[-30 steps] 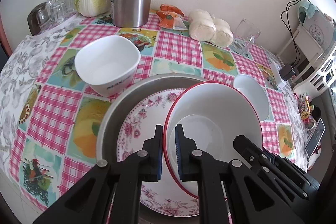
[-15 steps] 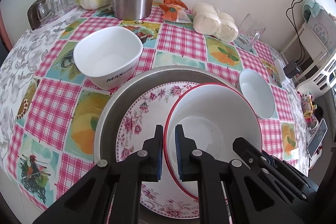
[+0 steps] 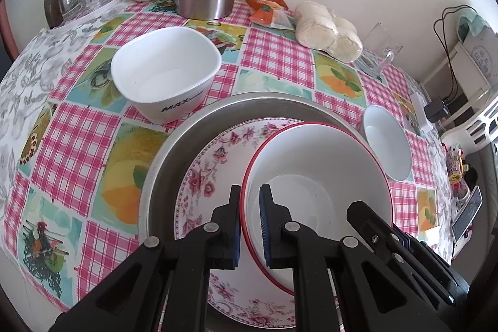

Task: Organize plates and bowls
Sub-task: 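Lower the red-rimmed bowl onto the floral plate with both grippers, then open both grippers and release the red-rimmed bowl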

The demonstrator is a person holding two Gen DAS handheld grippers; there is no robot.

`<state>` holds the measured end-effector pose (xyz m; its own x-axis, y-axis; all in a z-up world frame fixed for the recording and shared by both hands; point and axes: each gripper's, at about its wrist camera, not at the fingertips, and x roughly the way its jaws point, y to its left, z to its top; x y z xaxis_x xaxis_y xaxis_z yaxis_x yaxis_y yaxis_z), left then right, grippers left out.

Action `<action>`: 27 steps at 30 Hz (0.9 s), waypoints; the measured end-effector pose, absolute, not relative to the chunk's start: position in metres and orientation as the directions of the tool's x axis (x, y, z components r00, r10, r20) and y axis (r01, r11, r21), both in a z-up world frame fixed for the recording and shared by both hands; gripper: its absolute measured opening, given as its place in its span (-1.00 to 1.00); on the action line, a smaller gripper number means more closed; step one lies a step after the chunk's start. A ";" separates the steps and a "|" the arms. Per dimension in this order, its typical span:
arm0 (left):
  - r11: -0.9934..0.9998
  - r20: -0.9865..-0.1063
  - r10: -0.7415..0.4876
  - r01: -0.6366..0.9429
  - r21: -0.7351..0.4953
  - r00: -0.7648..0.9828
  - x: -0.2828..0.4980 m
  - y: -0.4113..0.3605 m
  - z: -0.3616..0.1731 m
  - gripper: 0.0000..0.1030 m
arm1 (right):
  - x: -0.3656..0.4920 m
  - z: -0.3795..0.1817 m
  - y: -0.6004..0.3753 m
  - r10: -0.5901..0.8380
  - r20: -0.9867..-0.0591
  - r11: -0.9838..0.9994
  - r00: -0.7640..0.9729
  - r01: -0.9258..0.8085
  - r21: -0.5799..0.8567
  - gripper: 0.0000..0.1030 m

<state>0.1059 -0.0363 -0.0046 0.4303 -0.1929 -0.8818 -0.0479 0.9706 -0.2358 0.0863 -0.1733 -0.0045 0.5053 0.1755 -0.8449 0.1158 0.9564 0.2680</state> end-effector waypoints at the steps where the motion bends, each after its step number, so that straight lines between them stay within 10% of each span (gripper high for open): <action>1: 0.971 -0.882 -0.191 -0.052 -0.235 0.431 0.106 -0.036 -0.005 -0.78 | 0.087 -0.004 -0.172 0.178 -0.844 0.956 0.506 0.112 0.269 -0.65; 27: 0.971 -0.862 -0.175 -0.061 -0.231 0.475 0.101 -0.031 0.008 -0.66 | 0.085 -0.005 -0.175 0.218 -0.840 0.949 0.496 0.094 0.302 -0.62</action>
<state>0.1011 -0.0309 0.0085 0.4749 -0.1754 -0.8624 -0.0610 0.9710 -0.2311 0.0854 -0.1755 -0.0046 0.4962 0.2180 -0.8404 0.0938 0.9488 0.3015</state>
